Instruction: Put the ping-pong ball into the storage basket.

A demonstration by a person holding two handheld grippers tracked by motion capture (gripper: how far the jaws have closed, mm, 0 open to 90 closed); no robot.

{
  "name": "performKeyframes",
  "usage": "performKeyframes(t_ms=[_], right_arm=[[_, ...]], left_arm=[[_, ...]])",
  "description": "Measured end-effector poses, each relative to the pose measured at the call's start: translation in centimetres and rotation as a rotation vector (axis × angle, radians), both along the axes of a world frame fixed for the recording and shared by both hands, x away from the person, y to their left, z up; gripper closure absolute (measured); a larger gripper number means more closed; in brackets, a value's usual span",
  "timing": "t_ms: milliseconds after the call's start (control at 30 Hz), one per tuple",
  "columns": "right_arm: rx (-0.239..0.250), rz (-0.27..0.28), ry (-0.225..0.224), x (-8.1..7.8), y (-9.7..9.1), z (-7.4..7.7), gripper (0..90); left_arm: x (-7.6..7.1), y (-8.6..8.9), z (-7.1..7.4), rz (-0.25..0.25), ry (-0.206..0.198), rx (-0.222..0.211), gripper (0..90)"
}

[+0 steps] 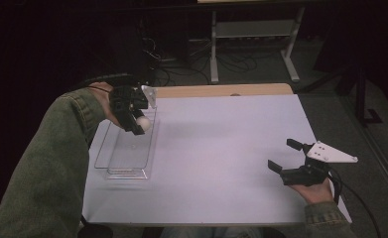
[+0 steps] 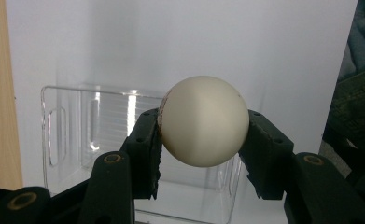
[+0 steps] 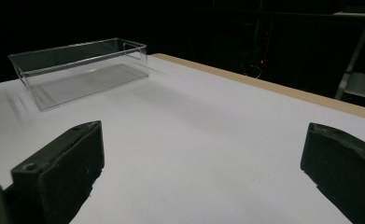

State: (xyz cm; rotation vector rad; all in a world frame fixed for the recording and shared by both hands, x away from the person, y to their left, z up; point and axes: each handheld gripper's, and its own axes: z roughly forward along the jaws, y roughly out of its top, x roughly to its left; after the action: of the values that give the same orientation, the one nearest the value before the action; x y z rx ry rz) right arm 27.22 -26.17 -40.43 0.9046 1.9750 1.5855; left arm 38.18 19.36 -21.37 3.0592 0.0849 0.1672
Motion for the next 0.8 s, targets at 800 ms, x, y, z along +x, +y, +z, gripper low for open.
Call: performKeyframes(t_ms=[800], right_arm=[[-0.009,0.0,-0.003,0.0,0.0,0.0,0.0]], left_arm=[[0.6,2.3,-1.9,0.042,0.012,0.047,51.0]])
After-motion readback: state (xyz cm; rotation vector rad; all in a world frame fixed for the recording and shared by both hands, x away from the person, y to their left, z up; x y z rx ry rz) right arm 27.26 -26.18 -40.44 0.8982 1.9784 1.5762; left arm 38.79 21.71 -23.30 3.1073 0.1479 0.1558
